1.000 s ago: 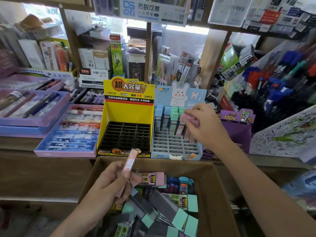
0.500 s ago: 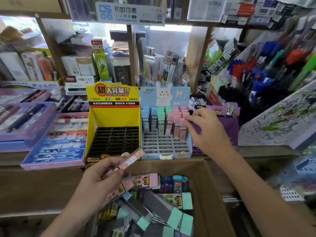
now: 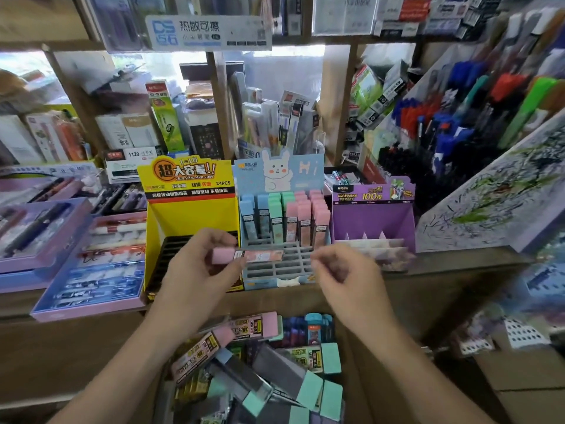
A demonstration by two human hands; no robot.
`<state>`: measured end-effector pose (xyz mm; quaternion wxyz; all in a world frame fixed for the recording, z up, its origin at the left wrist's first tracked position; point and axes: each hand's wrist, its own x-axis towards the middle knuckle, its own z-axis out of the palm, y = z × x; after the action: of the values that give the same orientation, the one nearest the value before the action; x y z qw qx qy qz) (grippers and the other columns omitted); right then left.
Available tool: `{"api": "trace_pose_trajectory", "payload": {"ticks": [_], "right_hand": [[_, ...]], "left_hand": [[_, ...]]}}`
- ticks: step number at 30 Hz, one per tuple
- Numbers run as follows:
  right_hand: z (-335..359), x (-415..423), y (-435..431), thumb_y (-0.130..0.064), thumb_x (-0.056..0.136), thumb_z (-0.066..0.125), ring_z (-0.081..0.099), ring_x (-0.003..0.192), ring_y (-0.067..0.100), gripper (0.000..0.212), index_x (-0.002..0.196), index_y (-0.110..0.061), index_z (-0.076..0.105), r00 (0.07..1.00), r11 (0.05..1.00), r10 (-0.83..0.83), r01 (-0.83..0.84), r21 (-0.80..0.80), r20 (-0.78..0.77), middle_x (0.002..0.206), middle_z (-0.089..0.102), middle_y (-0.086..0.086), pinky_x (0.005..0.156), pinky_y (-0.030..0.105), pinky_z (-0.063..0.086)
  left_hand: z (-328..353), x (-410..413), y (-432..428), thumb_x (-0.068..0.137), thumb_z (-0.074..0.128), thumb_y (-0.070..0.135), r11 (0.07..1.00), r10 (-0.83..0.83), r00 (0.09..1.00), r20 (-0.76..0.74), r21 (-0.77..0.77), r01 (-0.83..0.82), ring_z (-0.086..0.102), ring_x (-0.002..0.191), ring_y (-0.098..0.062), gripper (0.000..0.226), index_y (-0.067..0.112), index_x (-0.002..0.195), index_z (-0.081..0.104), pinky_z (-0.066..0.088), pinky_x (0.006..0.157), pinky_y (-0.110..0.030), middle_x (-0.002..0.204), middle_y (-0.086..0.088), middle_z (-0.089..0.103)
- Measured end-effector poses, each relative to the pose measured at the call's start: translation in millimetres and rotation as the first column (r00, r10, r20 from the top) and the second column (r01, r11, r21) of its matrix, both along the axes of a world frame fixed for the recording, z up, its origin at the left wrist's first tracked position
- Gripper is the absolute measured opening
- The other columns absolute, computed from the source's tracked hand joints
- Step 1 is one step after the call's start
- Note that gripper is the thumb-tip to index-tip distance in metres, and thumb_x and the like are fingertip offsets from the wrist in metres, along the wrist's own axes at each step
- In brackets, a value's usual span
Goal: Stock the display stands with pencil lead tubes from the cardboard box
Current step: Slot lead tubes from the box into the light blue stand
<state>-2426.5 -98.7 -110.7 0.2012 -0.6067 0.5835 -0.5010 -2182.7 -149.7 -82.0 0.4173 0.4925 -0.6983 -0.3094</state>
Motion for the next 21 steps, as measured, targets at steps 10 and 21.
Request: {"api": "trace_pose_trajectory", "payload": {"ticks": [10,21], "right_hand": [[-46.0,-8.3,7.4,-0.015,0.097,0.067,0.070,0.082,0.011,0.013,0.097,-0.027,0.073,0.992,0.923,-0.014,-0.037,0.382,0.129,0.089,0.073,-0.005,0.067,0.024,0.057],[-50.8,-12.6,5.6,-0.018,0.097,0.066,0.069,0.077,0.008,0.013,0.095,-0.028,0.073,0.992,0.910,0.007,-0.059,0.410,0.126,0.086,0.073,-0.005,0.065,0.019,0.053]], "left_hand": [[26.9,-68.3,-42.8,0.089,0.079,0.026,0.987,-0.093,0.981,0.173,-0.113,0.113,0.060,0.069,0.001,0.021,0.035,0.093,0.062,0.045,0.059,-0.013,0.083,0.016,0.067],[25.9,-95.8,-57.2,0.090,0.078,0.021,0.981,-0.121,0.939,0.321,-0.107,0.162,0.060,0.070,0.014,0.017,0.031,0.093,0.065,0.041,0.058,-0.002,0.079,0.020,0.066]]}}
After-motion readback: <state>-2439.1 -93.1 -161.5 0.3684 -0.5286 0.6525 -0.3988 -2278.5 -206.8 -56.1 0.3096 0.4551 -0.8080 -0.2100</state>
